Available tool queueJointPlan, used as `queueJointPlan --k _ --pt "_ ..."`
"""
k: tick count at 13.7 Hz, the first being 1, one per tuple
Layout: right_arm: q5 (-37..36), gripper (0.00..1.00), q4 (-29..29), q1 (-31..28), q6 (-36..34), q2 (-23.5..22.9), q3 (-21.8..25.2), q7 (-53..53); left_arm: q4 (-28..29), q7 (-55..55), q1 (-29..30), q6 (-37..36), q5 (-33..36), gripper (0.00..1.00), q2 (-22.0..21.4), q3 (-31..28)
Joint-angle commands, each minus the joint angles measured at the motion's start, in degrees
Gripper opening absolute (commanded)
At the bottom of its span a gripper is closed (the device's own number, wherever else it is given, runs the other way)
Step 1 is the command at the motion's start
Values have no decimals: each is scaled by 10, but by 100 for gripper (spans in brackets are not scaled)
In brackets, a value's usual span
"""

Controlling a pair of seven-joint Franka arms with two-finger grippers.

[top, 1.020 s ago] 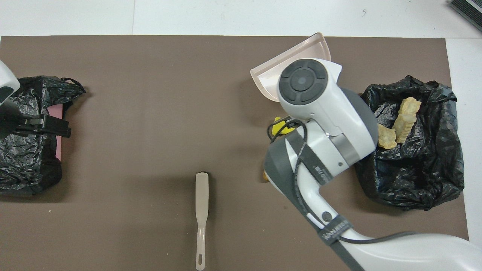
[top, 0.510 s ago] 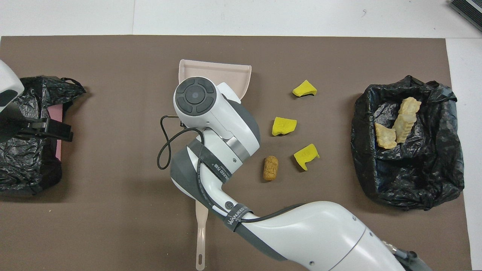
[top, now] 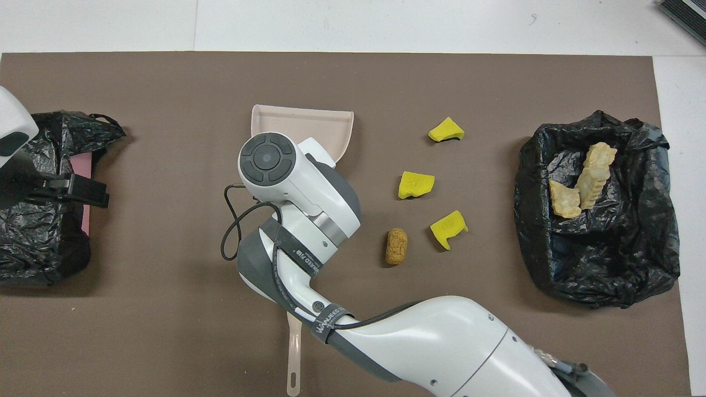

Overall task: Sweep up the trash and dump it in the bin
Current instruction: 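Bring the dustpan back to the table center with the right gripper and release, then grasp the dustpan handle with the left gripper while the right gripper grasps the brush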

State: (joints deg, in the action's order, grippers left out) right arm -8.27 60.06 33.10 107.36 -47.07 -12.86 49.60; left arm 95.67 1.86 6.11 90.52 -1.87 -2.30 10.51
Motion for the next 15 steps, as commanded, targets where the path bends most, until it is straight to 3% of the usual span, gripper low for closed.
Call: queueJointPlan --k 1,3,4,6,11,13,15 --pt "3 56 -6 4 -10 7 -1 5 7 2 -2 7 -1 100 2 3" --pt "10 76 7 0 -11 31 -1 -2 7 1 -9 24 -2 100 12 3" --pt "16 77 23 -1 -14 56 -1 -3 7 1 -13 39 -3 100 19 2" --pt "25 100 78 -1 -15 107 -1 4 6 0 -16 59 -2 100 39 3" --pt "31 100 260 10 -9 237 -25 22 -45 -18 -70 91 5 100 120 2" --pt "38 100 331 34 4 280 -26 57 -45 -56 -97 129 6 100 133 2" --pt "90 100 404 56 47 321 -26 69 -44 -61 -125 151 6 100 153 2"
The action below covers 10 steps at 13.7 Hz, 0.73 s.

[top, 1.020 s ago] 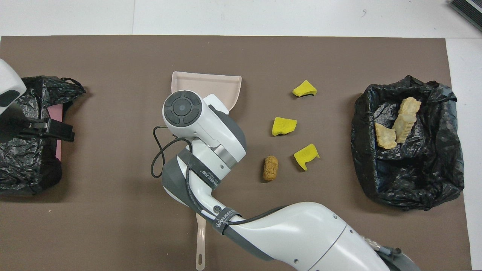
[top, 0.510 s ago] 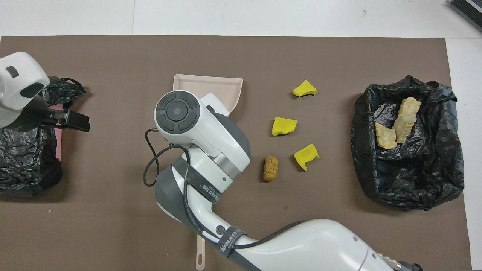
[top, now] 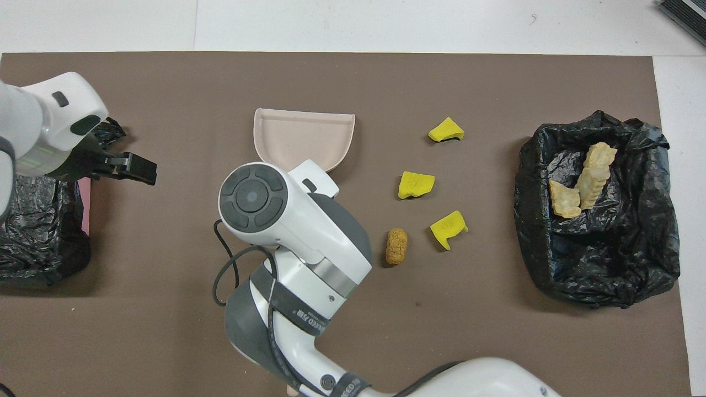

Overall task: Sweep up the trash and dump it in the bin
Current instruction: 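Grasp the dustpan handle with the left gripper while the right gripper grasps the brush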

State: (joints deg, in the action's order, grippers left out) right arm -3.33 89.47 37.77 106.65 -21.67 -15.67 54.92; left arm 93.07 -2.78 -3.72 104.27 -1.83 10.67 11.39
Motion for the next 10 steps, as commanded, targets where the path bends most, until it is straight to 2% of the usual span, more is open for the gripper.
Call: queueJointPlan --k 1,3,4,8,10 --pt "66 100 159 19 85 93 2 16 -18 -32 -44 22 6 100 35 -7" --pt "81 100 248 34 156 134 2 16 -7 -72 -65 66 22 100 43 -7" --pt "83 100 279 44 179 140 2 17 3 -89 -80 86 22 100 49 -7" --pt "84 100 315 66 217 138 2 39 46 -164 -124 158 23 100 66 -7" --pt "119 100 320 71 237 132 2 40 84 -183 -139 196 23 100 68 -7"
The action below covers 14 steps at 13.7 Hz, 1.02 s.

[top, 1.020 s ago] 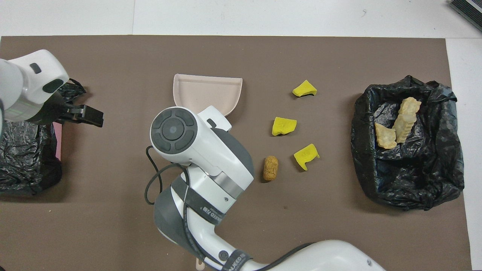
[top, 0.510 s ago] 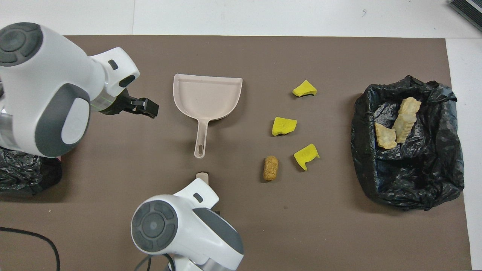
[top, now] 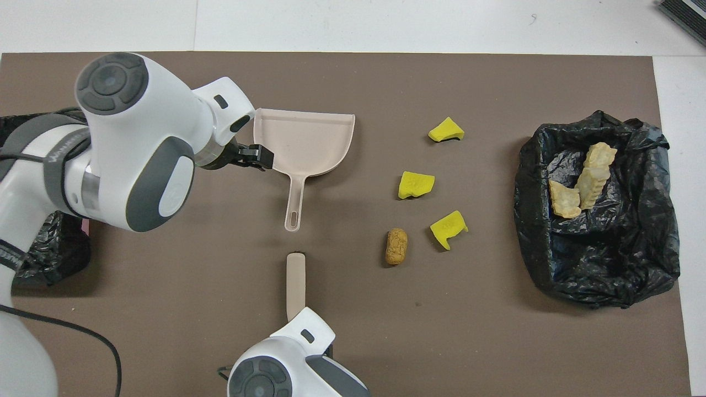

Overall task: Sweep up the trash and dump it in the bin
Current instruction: 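Grasp the dustpan handle with the left gripper while the right gripper grasps the brush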

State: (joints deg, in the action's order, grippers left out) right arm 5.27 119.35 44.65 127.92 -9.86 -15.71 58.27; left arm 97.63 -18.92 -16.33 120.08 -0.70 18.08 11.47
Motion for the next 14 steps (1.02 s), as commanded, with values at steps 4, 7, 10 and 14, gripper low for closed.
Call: queueJointPlan --k 4,7,10,14 --pt "38 68 17 13 30 0 2 6 99 -52 -34 96 11 100 -9 -7" --pt "36 7 14 18 23 4 3 35 109 -87 -45 96 11 30 -9 -7" --pt "26 0 15 22 18 15 4 64 92 -80 -39 92 18 0 -6 -7" --pt "1 0 35 11 -58 80 7 69 67 -72 -28 80 35 0 -12 -13"
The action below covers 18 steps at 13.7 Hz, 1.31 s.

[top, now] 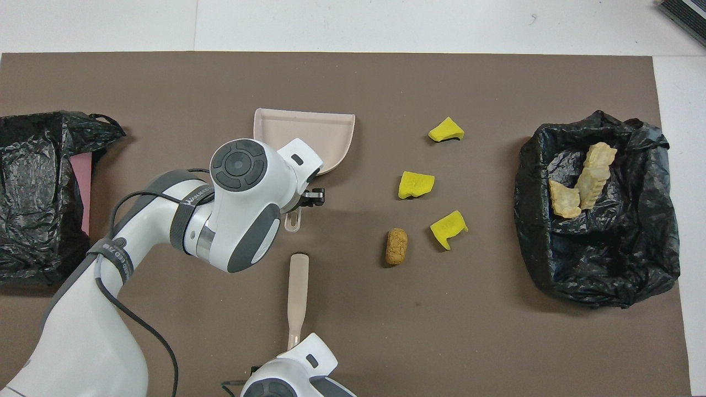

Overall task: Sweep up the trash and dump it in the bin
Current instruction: 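Sweep the yellow sponges toward the dustpan with the right gripper's brush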

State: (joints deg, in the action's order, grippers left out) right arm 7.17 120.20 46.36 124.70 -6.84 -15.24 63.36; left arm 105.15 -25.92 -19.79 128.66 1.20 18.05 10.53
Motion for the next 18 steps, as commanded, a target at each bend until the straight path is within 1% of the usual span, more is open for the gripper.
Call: queueJointPlan --k 1,3,5,6,7,8,10,11,12,14,15,16,17,18 --pt "-19 0 58 -14 -24 81 3 17 -22 4 12 -14 16 0 -12 -3" --pt "-19 0 122 -44 -27 153 2 7 -51 32 33 -35 16 0 -14 -4" --pt "-19 0 172 -75 -31 207 2 -3 -72 100 50 -68 14 0 -20 -4" --pt "-19 0 194 -91 -32 231 2 -5 -73 140 60 -88 12 0 -25 -2" --pt "-19 0 215 -117 -32 259 2 -10 -70 182 65 -109 10 0 -32 -2" --pt "-19 0 228 -148 -42 277 1 -24 -65 223 66 -131 9 0 -37 -3" --pt "-19 0 231 -193 -88 282 2 -61 -45 312 67 -159 9 0 -53 -4" --pt "-19 0 232 -230 -95 281 1 -69 -25 358 67 -167 9 0 -65 -4" --pt "-19 0 237 -262 -97 276 1 -101 4 402 67 -165 9 0 -81 -4" --pt "-19 0 245 -334 -96 268 0 -181 52 463 61 -159 9 0 -111 -4" --pt "-18 0 244 -363 -96 257 0 -222 72 500 59 -157 9 0 -123 -3" --pt "-18 0 244 -380 -92 250 -1 -247 93 527 56 -156 9 0 -137 -2" --pt "-18 0 243 -384 -91 236 -1 -257 108 533 55 -153 9 0 -145 1" --pt "-18 0 242 -386 -83 224 -1 -262 124 535 37 -149 9 0 -157 1"
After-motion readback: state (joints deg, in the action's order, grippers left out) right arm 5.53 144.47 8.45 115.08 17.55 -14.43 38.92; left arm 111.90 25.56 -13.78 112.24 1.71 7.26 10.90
